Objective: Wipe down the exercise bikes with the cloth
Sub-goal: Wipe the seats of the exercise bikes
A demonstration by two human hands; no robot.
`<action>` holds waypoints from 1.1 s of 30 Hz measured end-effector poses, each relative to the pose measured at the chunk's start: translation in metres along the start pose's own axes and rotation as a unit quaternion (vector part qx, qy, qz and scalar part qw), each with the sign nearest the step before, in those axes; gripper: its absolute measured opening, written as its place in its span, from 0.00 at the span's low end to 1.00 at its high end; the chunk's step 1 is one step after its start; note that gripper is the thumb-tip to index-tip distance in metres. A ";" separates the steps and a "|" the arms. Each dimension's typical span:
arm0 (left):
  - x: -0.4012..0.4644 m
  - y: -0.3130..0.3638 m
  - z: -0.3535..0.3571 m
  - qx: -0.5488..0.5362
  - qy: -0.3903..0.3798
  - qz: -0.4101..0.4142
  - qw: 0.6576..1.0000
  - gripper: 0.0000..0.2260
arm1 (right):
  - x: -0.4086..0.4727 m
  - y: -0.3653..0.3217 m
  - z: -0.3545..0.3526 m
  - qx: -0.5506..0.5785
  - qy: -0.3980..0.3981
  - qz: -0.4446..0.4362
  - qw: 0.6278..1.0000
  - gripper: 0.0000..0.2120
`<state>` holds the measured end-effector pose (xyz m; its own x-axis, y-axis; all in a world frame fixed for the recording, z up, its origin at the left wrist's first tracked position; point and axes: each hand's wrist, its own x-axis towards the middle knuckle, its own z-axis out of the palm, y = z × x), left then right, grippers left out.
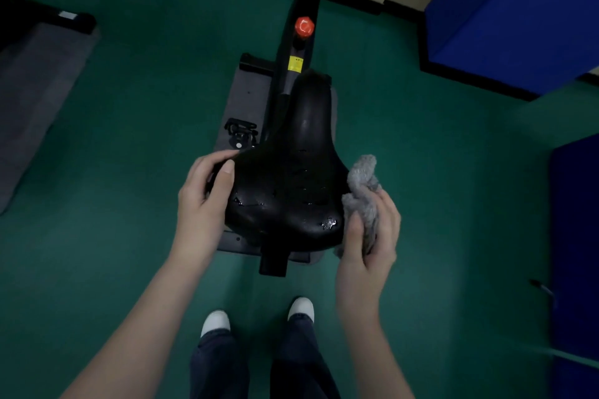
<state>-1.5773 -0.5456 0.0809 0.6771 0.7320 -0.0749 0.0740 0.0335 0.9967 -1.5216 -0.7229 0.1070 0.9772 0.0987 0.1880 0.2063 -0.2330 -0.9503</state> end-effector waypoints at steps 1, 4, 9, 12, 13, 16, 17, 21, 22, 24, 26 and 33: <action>0.001 0.000 0.000 0.001 -0.002 -0.001 1.000 0.17 | 0.000 0.003 0.002 -0.009 0.003 -0.010 1.000 0.14; 0.000 -0.001 -0.002 0.000 -0.008 -0.008 1.000 0.17 | 0.004 0.011 0.009 0.017 0.068 0.058 0.996 0.15; -0.001 -0.002 -0.001 0.001 -0.004 -0.008 1.000 0.18 | -0.009 0.003 0.034 0.141 0.228 0.162 0.950 0.14; 0.000 -0.003 -0.002 0.006 -0.004 -0.006 1.000 0.19 | -0.038 -0.011 0.060 0.074 0.278 0.121 0.950 0.17; 0.000 -0.003 -0.002 0.009 -0.005 -0.006 1.000 0.19 | -0.049 -0.017 0.067 0.042 0.272 0.097 0.957 0.17; 0.002 -0.003 -0.004 0.017 -0.009 -0.003 1.000 0.19 | -0.056 -0.020 0.065 -0.053 0.184 0.007 0.982 0.16; 0.002 -0.002 -0.004 0.015 -0.011 -0.004 1.000 0.19 | -0.049 -0.015 0.054 -0.090 0.146 -0.023 0.985 0.16; 0.002 -0.002 -0.003 0.001 -0.013 -0.012 1.000 0.18 | -0.006 -0.003 0.012 -0.127 0.064 0.003 0.990 0.16; 0.001 -0.002 -0.003 -0.001 -0.013 -0.013 1.000 0.18 | -0.001 -0.005 0.013 -0.127 0.071 0.014 0.989 0.17; 0.001 -0.003 -0.004 0.002 -0.015 -0.012 1.000 0.18 | -0.008 -0.015 0.025 -0.155 0.064 -0.011 0.986 0.16; 0.002 -0.002 -0.005 0.013 -0.016 -0.006 1.000 0.18 | -0.020 -0.020 0.034 -0.203 -0.001 -0.097 0.974 0.17; 0.001 0.000 -0.006 0.030 -0.016 -0.002 0.999 0.15 | 0.019 -0.020 0.017 -0.223 -0.032 -0.083 0.971 0.14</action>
<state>-1.5810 -0.5413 0.0815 0.6995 0.7101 -0.0799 0.1188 -0.0053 0.9929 -1.5083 -0.7004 0.1253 0.9267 0.2267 0.2997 0.3752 -0.6032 -0.7038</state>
